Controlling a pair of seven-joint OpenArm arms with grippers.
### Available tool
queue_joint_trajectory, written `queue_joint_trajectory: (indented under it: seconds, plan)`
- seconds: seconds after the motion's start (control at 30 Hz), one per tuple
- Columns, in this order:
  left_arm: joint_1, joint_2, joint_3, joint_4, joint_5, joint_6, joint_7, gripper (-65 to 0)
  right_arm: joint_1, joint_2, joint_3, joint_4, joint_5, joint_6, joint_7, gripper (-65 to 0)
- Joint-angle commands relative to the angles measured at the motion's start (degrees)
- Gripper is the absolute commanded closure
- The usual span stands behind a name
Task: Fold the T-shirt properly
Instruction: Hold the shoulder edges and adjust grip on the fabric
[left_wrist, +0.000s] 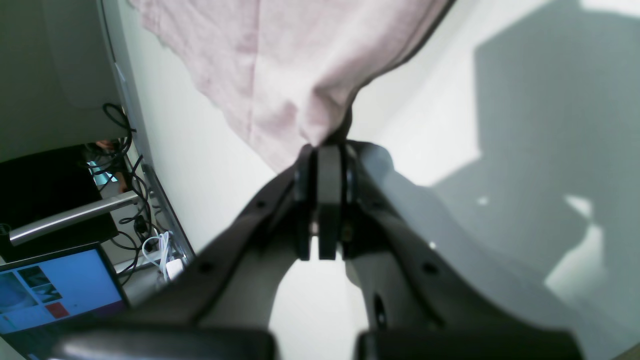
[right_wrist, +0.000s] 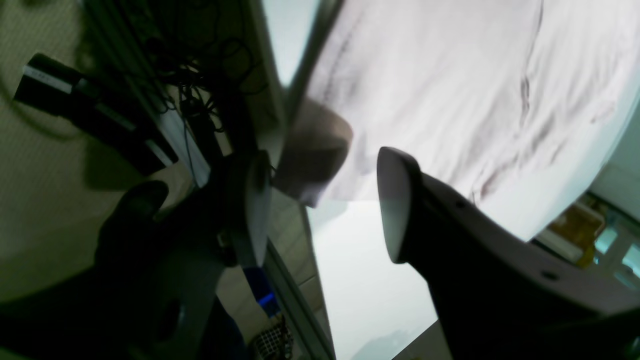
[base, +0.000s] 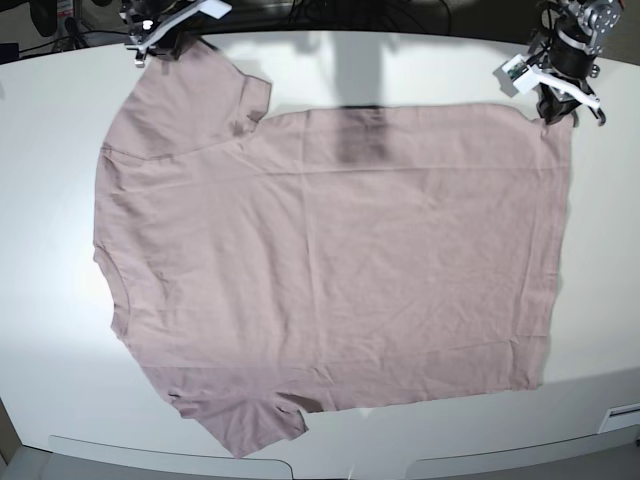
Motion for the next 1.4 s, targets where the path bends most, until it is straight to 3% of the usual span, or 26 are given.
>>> queue_joint_trajectory:
  seconds: [0.0,0.23,0.57,0.9,0.97,1.07,1.37]
  plan:
    - [0.74,-0.55,0.11,0.2,-0.44,-0.96,0.07,0.0,-0.31,0.74,0.13,0.74,-0.44,-0.35,0.37,-28.9]
    - [0.74,-0.52,0.11,0.2,-0.44,-0.96,0.07,0.0,-0.31,0.74,0.15,0.74,-0.48,-0.37,0.17,-12.3]
    - [0.74,-0.52,0.11,0.22,-0.44,-0.94,0.48,0.0,-0.5,0.76,0.13,0.76,-1.11,-2.14,-2.8,0.0]
    - [0.74,-0.55,0.11,0.22,-0.42,-0.92,0.74,0.0,-3.45,0.81,0.13,1.9,-1.68,-3.45,-2.45,0.0]
    - [0.74,-0.55,0.11,0.22,-0.44,-0.68,1.38,0.0,-5.57,0.81,0.13,3.3,-4.0,-4.94,-2.38,0.0]
    - [0.74,-0.55,0.11,0.22,-0.42,2.58,1.42,0.0,-7.82,1.38,0.13,5.81,-6.71,-8.28,-2.45,0.0]
    - [1.75,-0.59,0.09,6.54,-0.42,3.3,1.57,0.0,-7.65,1.84,0.44,10.14,-6.47,-10.21,-3.63,0.0]
